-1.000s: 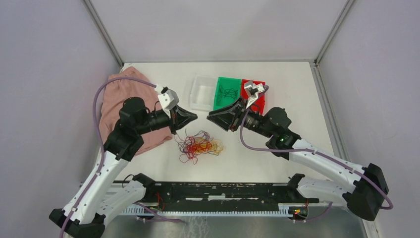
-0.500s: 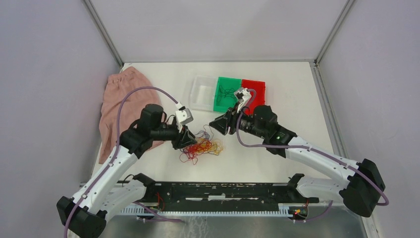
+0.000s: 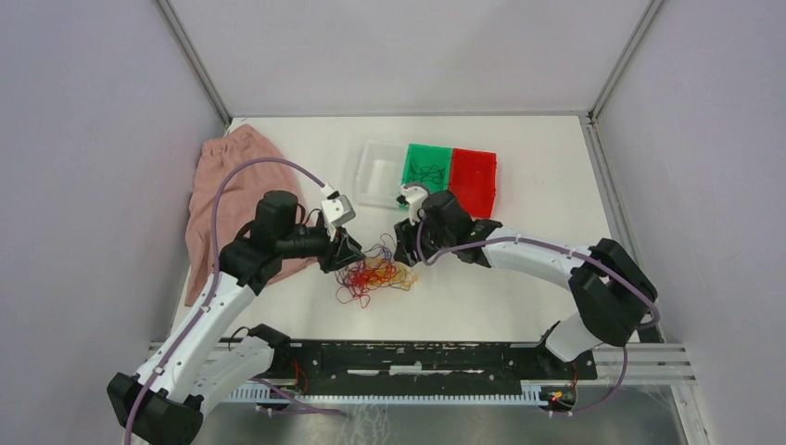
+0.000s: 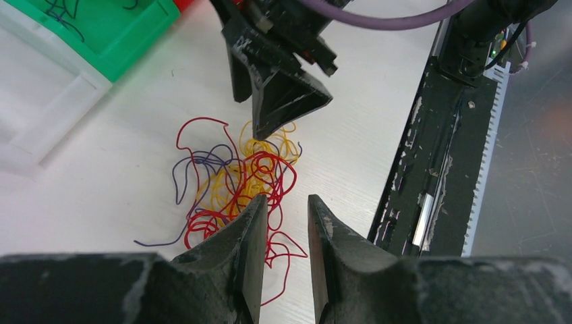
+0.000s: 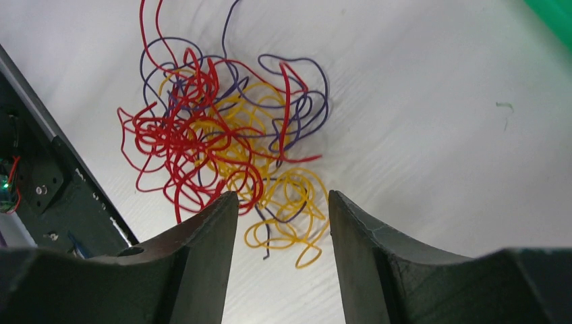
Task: Untangle the cables
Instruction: Untie the cable.
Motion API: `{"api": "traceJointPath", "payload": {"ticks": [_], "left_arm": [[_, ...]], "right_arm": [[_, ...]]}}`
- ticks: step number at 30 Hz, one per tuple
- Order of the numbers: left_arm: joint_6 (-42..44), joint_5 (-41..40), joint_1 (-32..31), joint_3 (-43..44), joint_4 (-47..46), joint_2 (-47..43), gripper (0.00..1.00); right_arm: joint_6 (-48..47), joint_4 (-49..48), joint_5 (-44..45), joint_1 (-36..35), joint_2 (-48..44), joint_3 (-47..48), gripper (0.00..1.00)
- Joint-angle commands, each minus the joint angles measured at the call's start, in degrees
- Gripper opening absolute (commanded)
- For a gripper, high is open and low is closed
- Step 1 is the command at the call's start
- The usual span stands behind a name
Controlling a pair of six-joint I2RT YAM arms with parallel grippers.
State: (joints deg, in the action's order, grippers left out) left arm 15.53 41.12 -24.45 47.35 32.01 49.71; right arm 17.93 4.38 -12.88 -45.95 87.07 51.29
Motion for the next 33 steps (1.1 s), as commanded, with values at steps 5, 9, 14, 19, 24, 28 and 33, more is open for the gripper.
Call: {"api": "traceJointPath", "payload": {"ticks": [5, 9, 14, 19, 24, 28, 33], "left_arm": [[-0.84, 2.12, 0.68, 3.59, -1.62, -1.37, 0.35], [-1.10, 2.03, 0.93, 3.99, -1.52, -1.29, 0.35], [-0.86, 1.50, 1.05, 3.64, -1.72, -1.34, 0.35], [-3.32, -2.04, 1.13, 1.34, -5.88, -2.91, 0.36], [-5.24, -2.51, 1.06, -0.35, -11.07, -6.21, 0.44], [-6.55, 2.07, 1.01, 0.33, -11.66, -6.34, 0.48], [-8.20, 9.17, 1.05, -0.24, -9.71, -4.81, 0.64]], "right_arm": [[-2.90, -6.48, -0.28, 0.08, 8.20, 8.10, 0.58], [-5.30, -5.05, 2.99, 0.08, 10.21, 10.46, 0.37], [-5.78, -5.24, 1.95, 0.07, 4.25, 10.73, 0.03], [1.27, -10.84, -12.58, 0.08, -7.57, 11.48, 0.01], [9.63, -17.28, -22.15, -0.01, -14.08, 11.57, 0.01], [15.48, -23.38, -25.07, -0.10, -15.41, 10.71, 0.01], [19.22, -28.01, -25.44, -0.83, -15.22, 11.68, 0.01]]}}
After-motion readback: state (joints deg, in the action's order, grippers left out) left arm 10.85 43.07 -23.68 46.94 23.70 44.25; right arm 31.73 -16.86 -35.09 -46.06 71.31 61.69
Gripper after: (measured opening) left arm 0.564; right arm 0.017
